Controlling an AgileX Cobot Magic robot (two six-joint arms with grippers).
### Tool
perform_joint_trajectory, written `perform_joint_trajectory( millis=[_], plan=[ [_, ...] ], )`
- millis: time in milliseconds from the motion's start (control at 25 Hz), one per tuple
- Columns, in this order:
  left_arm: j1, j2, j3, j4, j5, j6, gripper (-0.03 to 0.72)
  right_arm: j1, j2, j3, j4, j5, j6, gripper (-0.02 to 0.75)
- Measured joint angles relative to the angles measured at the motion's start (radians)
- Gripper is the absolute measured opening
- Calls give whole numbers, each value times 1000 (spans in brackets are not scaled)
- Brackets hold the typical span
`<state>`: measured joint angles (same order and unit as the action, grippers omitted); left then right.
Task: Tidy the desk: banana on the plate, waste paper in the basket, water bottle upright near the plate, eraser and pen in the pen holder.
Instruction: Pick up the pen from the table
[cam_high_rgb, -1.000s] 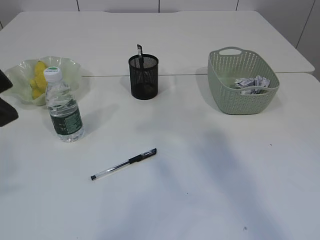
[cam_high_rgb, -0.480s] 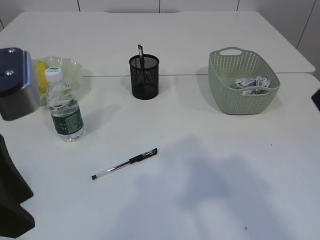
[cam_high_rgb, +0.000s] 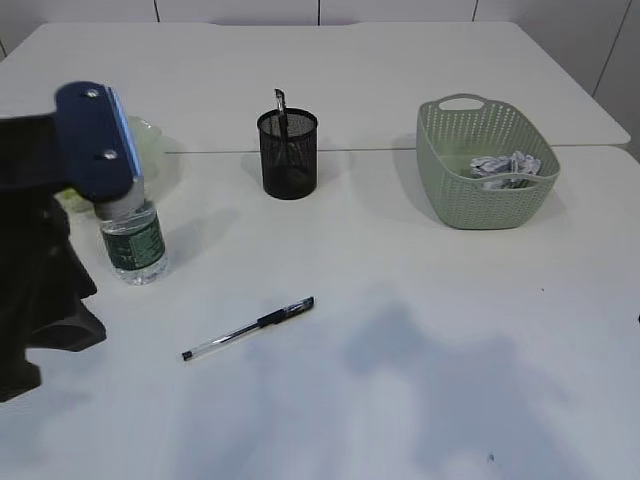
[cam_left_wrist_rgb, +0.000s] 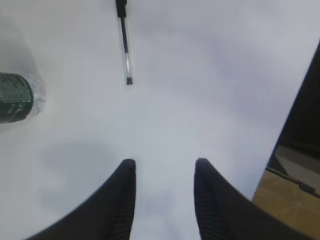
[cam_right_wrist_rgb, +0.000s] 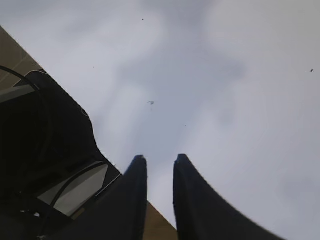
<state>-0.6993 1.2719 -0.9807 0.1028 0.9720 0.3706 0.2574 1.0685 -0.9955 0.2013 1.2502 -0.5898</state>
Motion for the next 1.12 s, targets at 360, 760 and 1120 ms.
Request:
perform_joint_trajectory(
  millis=[360, 760, 1120],
  plan=[
    [1, 111, 0, 20, -172, 4, 268, 0, 0, 5, -7, -2, -22, 139],
    [1, 137, 0, -26, -247, 6, 267, 0, 19, 6, 14, -5, -22, 139],
    [53, 206, 0, -146, -592, -38, 267, 0, 19, 6, 40, -5, -22, 139]
  ],
)
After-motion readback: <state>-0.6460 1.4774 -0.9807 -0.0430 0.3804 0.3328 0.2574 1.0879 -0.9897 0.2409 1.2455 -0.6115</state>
